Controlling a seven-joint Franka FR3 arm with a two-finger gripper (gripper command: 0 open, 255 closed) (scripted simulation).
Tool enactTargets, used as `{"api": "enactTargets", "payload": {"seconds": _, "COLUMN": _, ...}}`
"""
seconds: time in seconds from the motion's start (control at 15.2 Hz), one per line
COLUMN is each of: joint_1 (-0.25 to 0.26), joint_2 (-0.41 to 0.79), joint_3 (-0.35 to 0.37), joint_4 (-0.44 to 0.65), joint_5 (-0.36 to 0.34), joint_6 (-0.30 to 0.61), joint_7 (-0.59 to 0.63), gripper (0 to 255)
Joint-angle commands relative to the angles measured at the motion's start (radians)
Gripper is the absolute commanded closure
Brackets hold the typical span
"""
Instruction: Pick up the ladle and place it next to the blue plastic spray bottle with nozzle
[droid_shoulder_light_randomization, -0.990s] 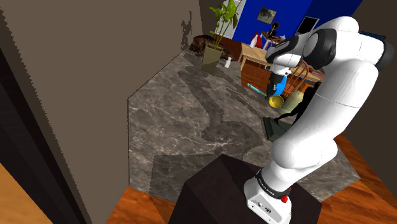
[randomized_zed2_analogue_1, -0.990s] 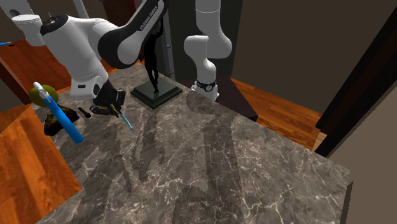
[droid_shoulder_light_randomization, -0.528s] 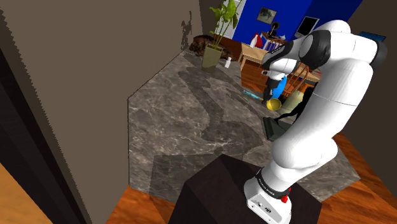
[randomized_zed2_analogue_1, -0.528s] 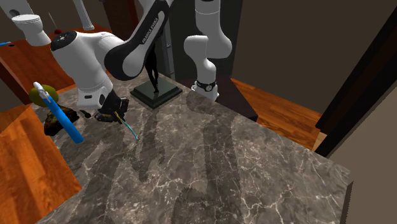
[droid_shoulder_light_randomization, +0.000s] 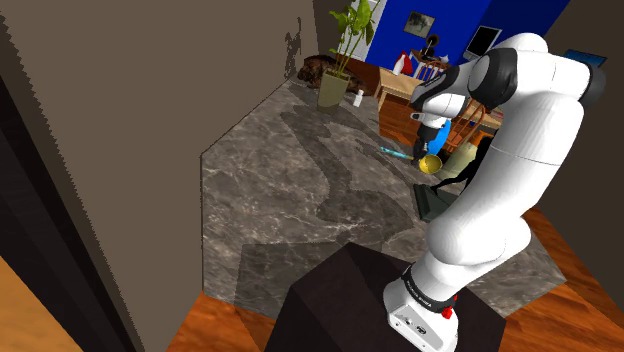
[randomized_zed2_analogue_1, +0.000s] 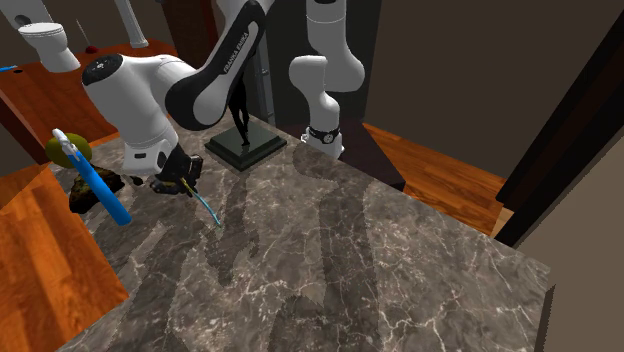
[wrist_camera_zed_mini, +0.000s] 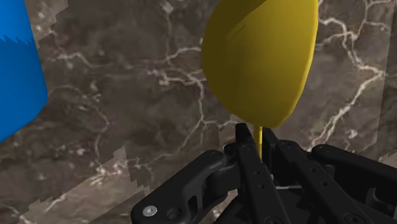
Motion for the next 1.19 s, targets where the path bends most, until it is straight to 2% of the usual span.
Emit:
{"api": "enactTargets", "payload": {"seconds": 0.0, "joint_1": -0.001, "joint_2": 0.001, "joint_3": -0.001, "joint_4": -0.001, "joint_5": 0.0, "joint_6": 0.0, "joint_7": 0.0, "gripper": 0}}
{"api": "enactTargets", "payload": {"seconds": 0.33, "joint_1": -0.001, "joint_2": 0.001, "joint_3": -0.001, "joint_4": -0.001, "joint_5": 0.0, "joint_6": -0.001, "joint_7": 0.0, "gripper": 0}}
{"api": "enactTargets", "payload": {"seconds": 0.59, "joint_1": 0.007, "joint_2": -0.033, "joint_3": -0.006, "joint_4": 0.092, "joint_5": -0.02, "joint_6": -0.123, "joint_7": 0.014, "gripper": 0}}
{"api": "enactTargets", "payload": {"seconds": 1.12, "joint_1": 0.006, "joint_2": -0.033, "joint_3": -0.006, "joint_4": 0.092, "joint_5": -0.02, "joint_6": -0.123, "joint_7": 0.014, "gripper": 0}}
